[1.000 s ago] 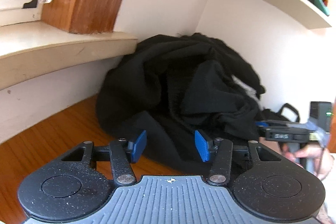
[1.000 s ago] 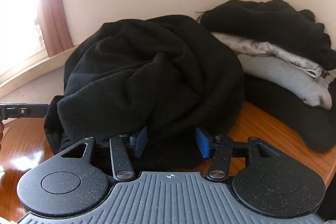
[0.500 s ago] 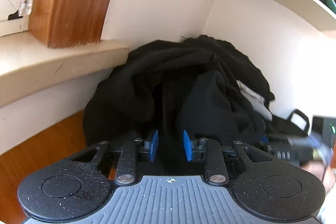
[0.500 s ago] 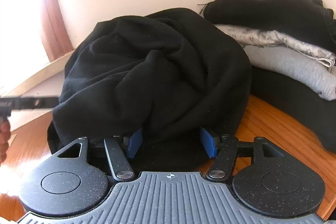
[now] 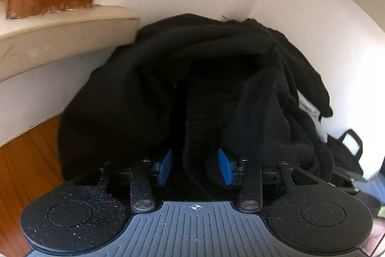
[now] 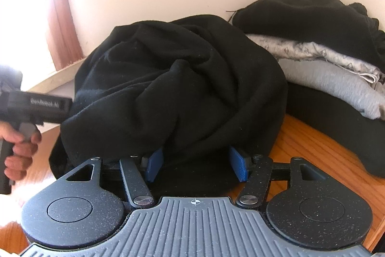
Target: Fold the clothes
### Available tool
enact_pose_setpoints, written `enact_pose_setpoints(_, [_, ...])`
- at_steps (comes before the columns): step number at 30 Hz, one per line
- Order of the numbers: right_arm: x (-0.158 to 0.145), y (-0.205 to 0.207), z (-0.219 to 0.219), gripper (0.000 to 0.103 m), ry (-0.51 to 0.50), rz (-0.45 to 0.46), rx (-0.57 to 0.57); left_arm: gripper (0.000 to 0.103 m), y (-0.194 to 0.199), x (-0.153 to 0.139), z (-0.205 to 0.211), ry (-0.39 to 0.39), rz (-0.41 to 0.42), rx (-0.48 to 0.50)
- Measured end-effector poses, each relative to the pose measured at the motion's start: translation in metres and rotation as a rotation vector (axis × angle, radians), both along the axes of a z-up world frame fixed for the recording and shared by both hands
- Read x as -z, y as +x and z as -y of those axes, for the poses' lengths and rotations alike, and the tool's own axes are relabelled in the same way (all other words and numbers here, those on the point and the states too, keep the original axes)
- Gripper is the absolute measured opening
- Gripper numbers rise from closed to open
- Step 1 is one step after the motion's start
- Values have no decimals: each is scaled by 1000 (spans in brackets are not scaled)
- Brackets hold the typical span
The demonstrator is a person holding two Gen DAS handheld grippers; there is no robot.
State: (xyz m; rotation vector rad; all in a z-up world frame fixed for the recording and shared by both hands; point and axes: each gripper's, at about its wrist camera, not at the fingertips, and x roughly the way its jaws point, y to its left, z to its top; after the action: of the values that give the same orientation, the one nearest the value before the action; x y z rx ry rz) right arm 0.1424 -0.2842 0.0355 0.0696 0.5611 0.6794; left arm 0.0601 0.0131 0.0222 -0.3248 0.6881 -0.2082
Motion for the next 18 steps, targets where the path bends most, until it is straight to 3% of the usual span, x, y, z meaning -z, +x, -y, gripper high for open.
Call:
enact_pose_setpoints(2, [0, -1, 1, 60, 3, 1, 2, 20, -1, -1, 0, -5, 7, 10])
enact_pose_setpoints(3, [0, -1, 1, 60, 4, 1, 4, 6, -2, -3, 1, 7, 12, 8])
enact_pose_setpoints(8, [0, -1, 2, 60, 7, 2, 8, 5, -22, -10, -9, -6, 51, 4])
enact_pose_setpoints(15, [0, -2, 7, 60, 47, 19, -1, 5, -79, -38, -43, -34, 120, -28])
enact_pose_setpoints(18, [-4, -11, -4, 60, -37, 57, -45, 5, -107, -47, -57, -23, 141, -43])
